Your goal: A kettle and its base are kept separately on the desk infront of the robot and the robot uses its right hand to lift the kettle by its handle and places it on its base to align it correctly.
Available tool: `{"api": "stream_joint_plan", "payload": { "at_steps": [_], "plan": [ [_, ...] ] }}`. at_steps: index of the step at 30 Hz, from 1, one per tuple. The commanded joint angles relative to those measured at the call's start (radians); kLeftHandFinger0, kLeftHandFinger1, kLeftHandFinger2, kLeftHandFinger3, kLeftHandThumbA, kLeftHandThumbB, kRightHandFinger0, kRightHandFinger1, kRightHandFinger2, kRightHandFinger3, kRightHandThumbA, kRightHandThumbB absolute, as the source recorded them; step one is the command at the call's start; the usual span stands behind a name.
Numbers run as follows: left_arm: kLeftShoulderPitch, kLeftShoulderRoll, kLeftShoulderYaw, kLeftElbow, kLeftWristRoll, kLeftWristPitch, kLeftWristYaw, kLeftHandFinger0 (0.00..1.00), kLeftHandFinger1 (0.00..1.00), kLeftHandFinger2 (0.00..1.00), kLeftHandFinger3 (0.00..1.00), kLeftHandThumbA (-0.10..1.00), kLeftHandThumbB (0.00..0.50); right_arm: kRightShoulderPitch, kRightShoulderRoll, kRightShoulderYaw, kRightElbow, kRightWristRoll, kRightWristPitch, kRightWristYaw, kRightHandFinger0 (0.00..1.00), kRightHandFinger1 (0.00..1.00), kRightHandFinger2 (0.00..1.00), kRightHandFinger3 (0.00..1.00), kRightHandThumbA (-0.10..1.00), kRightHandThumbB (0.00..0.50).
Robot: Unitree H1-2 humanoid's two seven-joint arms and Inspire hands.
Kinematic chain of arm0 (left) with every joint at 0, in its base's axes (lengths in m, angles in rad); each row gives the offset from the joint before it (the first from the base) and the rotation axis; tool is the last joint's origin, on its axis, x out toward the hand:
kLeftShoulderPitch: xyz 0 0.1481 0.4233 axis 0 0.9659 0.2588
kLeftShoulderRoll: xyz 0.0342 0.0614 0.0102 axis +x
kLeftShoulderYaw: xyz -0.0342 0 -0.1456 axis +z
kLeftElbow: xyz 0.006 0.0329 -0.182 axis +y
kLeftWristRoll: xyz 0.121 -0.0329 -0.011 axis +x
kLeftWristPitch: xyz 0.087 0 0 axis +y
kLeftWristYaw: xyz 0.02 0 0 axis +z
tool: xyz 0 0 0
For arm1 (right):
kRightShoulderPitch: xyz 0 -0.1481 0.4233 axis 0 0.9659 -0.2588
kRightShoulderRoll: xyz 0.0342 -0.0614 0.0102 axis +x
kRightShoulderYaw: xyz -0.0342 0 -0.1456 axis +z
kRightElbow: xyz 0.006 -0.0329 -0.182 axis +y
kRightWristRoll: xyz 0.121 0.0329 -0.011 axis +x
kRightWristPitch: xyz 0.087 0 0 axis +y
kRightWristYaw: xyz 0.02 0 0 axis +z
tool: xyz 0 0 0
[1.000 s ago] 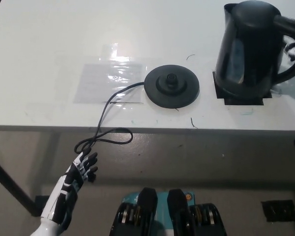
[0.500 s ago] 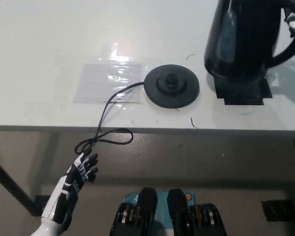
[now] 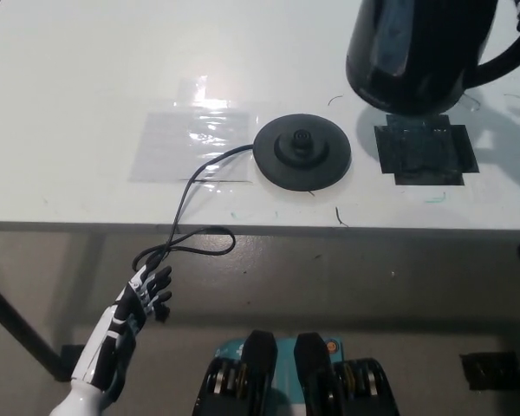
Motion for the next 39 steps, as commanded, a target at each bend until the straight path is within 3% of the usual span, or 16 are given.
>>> {"api": "stream_joint_plan", "payload": {
  "at_steps": [1, 4, 7, 10, 11, 12, 13, 14, 18, 22, 28, 39],
  "plan": [
    [-0.012, 0.02, 0.008, -0.022, -0.004, -0.015, -0.018, 1.0, 1.0, 1.0, 1.0, 1.0, 0.073, -0.116, 0.009, 0.049, 0.002, -0.06, -0.141, -0.009, 0.01, 0.42, 0.83, 0.87, -0.1, 0.14],
    [-0.01, 0.018, 0.006, -0.024, -0.001, -0.013, -0.016, 1.0, 1.0, 1.0, 1.0, 1.0, 0.075, -0.128, 0.037, 0.107, 0.019, -0.123, -0.173, -0.028, 0.0, 0.42, 0.83, 0.84, -0.1, 0.128],
    [-0.009, 0.02, 0.007, -0.021, 0.0, -0.019, -0.017, 1.0, 1.0, 1.0, 1.0, 1.0, 0.049, -0.144, 0.07, 0.169, 0.042, -0.222, -0.193, -0.091, 0.0, 0.29, 0.69, 0.77, -0.1, 0.138],
    [-0.011, 0.019, 0.005, -0.017, 0.0, -0.02, -0.018, 1.0, 1.0, 1.0, 1.0, 1.0, 0.05, -0.16, 0.09, 0.196, 0.077, -0.272, -0.218, -0.132, 0.0, 0.26, 0.68, 0.78, -0.1, 0.143],
    [-0.009, 0.018, 0.005, -0.017, -0.001, -0.019, -0.018, 1.0, 1.0, 1.0, 1.0, 1.0, 0.049, -0.167, 0.098, 0.206, 0.09, -0.288, -0.219, -0.145, 0.0, 0.27, 0.68, 0.77, -0.1, 0.142],
    [-0.007, 0.018, 0.005, -0.017, -0.004, -0.018, -0.019, 1.0, 1.0, 1.0, 1.0, 1.0, 0.05, -0.171, 0.103, 0.214, 0.1, -0.302, -0.221, -0.155, 0.03, 0.33, 0.73, 0.82, -0.1, 0.178],
    [-0.007, 0.019, 0.004, -0.018, -0.004, -0.015, -0.019, 1.0, 1.0, 1.0, 1.0, 1.0, 0.051, -0.18, 0.117, 0.224, 0.115, -0.313, -0.219, -0.166, 0.0, 0.3, 0.71, 0.8, -0.1, 0.126],
    [-0.007, 0.02, 0.004, -0.02, -0.001, -0.013, -0.019, 1.0, 1.0, 1.0, 1.0, 1.0, 0.05, -0.186, 0.124, 0.23, 0.13, -0.322, -0.219, -0.174, 0.0, 0.33, 0.74, 0.81, -0.1, 0.117],
    [-0.004, 0.021, 0.003, -0.022, 0.002, -0.014, -0.019, 1.0, 1.0, 1.0, 1.0, 1.0, 0.031, -0.204, 0.148, 0.235, 0.183, -0.326, -0.243, -0.192, 0.02, 0.41, 0.8, 0.8, -0.1, 0.106],
    [-0.004, 0.022, 0.005, -0.02, -0.003, -0.018, -0.019, 1.0, 1.0, 1.0, 1.0, 1.0, 0.027, -0.218, 0.164, 0.231, 0.211, -0.319, -0.253, -0.194, 0.0, 0.42, 0.82, 0.81, -0.1, 0.111],
    [-0.002, 0.019, 0.006, -0.025, -0.007, -0.02, -0.018, 1.0, 1.0, 1.0, 1.0, 1.0, 0.035, -0.23, 0.168, 0.235, 0.252, -0.348, -0.28, -0.22, 0.1, 0.56, 0.92, 0.86, -0.1, 0.106],
    [-0.001, 0.02, 0.005, -0.022, -0.004, -0.022, -0.02, 1.0, 1.0, 1.0, 1.0, 1.0, 0.055, -0.253, 0.168, 0.224, 0.382, -0.353, -0.386, -0.264, 0.12, 0.55, 0.9, 0.86, -0.1, 0.122]
  ]
}}
